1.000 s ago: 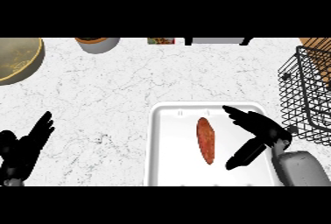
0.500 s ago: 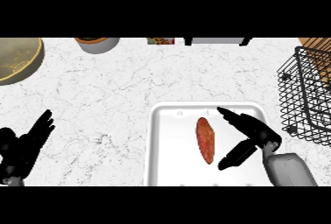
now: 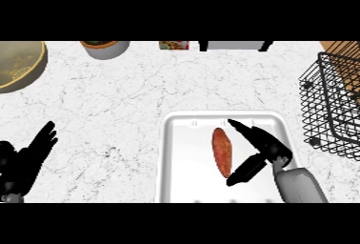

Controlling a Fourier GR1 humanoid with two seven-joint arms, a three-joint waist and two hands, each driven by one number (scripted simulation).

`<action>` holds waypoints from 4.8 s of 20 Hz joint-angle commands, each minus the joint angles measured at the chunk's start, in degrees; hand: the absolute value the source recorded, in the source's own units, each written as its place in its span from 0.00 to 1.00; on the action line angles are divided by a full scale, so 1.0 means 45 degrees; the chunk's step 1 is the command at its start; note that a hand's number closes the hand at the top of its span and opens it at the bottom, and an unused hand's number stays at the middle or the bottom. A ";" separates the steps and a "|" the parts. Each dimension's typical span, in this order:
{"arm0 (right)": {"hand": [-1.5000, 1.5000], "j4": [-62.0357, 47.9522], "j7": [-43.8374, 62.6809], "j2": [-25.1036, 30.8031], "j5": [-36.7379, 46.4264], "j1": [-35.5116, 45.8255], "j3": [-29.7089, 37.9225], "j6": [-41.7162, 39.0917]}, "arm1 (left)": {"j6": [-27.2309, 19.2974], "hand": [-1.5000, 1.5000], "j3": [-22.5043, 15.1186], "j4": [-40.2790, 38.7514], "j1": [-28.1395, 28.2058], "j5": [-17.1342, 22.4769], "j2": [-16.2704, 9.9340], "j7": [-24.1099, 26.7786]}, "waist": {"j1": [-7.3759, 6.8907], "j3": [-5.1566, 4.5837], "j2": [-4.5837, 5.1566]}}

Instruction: Pick the sweet potato from the tray and place it in the tiered basket

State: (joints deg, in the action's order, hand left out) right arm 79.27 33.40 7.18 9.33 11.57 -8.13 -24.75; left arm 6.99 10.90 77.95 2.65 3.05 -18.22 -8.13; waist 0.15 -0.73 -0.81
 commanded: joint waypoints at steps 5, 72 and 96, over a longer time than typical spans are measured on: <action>0.00 -0.1628 -0.0501 -0.0960 0.0553 0.0551 -0.0420 0.0243 | -0.0005 0.50 -0.0032 0.0571 0.0395 -0.0306 0.0147 0.0058 | -0.0168 0.0168 0.0189; 1.00 0.2052 -0.0698 0.1892 0.9016 0.6887 0.6272 0.5493 | 0.0542 0.50 0.0647 0.0505 -0.0001 -0.0412 0.0492 -0.0300 | -0.0208 0.0167 0.0210; 1.00 -0.6433 -0.7381 0.8951 1.2938 0.9428 0.4150 0.5029 | 0.0587 0.50 0.0541 0.0976 0.0513 -0.0796 0.0661 -0.0208 | -0.0325 0.0162 0.0229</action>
State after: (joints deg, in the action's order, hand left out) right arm 55.71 4.28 44.65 66.01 51.22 11.36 -1.86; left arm 8.68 12.78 81.19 2.58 -0.77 -14.67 -9.83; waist -1.27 -0.02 0.30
